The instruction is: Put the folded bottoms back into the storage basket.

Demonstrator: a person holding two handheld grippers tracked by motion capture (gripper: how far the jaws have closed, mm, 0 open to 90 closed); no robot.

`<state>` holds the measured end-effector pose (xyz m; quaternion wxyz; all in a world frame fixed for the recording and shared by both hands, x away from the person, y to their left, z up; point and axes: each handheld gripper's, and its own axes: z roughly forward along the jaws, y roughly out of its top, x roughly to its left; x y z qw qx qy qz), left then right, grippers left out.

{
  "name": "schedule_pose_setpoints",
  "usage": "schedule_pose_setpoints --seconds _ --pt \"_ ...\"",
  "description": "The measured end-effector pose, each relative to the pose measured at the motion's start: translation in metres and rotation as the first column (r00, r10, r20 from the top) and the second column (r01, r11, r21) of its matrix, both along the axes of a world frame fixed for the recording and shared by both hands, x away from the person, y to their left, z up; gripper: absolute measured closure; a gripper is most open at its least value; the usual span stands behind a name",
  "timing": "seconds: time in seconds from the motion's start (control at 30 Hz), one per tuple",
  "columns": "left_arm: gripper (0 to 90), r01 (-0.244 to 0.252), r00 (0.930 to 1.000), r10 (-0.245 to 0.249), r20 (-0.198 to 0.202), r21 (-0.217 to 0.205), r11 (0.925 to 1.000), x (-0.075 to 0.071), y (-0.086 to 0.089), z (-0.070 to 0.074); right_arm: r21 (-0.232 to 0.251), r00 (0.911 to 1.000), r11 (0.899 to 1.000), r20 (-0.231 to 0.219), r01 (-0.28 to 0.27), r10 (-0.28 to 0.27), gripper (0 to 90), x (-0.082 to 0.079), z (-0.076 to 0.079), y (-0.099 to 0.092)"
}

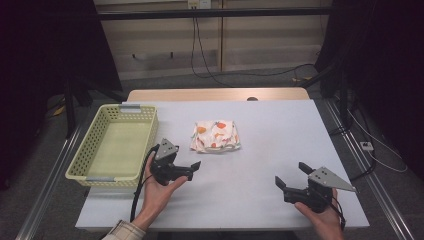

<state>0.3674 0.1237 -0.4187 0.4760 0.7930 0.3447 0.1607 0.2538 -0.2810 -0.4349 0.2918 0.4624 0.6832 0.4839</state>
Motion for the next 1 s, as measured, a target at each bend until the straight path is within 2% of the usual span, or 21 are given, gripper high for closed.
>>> schedule_pose_setpoints --seconds 0.13,0.37,0.5,0.53,0.63,0.67,0.87,1.0 --pt "5.6 0.004 1.0000 -0.004 0.002 -0.009 1.0000 0.004 -0.004 0.004 0.000 1.0000 1.000 -0.001 -0.006 0.006 5.9 0.000 0.000 0.000" --pt "5.6 0.028 0.9994 -0.028 0.019 -0.031 0.9991 0.013 -0.022 0.015 0.004 1.0000 1.000 -0.003 -0.006 0.006 5.5 0.000 0.000 0.000" --pt "5.3 0.026 0.9993 -0.026 0.029 -0.025 0.9993 0.016 -0.026 0.018 0.000 0.9999 1.000 -0.009 -0.011 0.011 5.3 0.000 -0.001 0.000" --pt "5.3 0.020 0.9991 -0.020 0.038 -0.014 0.9997 0.021 -0.029 0.018 -0.001 0.9999 1.000 -0.009 -0.011 0.011 5.3 0.000 -0.001 0.001" --pt "5.2 0.007 0.9995 -0.007 0.032 -0.020 0.9998 0.028 -0.030 0.016 -0.002 0.9999 1.000 -0.009 -0.010 0.010 5.3 0.000 -0.001 0.001" --pt "5.3 0.004 0.9998 -0.004 0.017 -0.024 0.9997 0.033 -0.031 0.014 -0.001 0.9999 1.000 -0.012 -0.011 0.011 5.3 0.000 -0.001 0.001" --pt "5.3 -0.003 0.9998 0.003 0.022 -0.016 0.9999 0.044 -0.036 0.018 0.001 0.9998 1.000 -0.015 -0.011 0.011 5.2 0.001 -0.001 0.001" --pt "6.0 0.020 0.9998 -0.020 0.004 -0.024 0.9995 0.051 -0.040 0.019 -0.002 0.9998 1.000 -0.014 -0.013 0.013 5.3 0.000 -0.001 0.001"
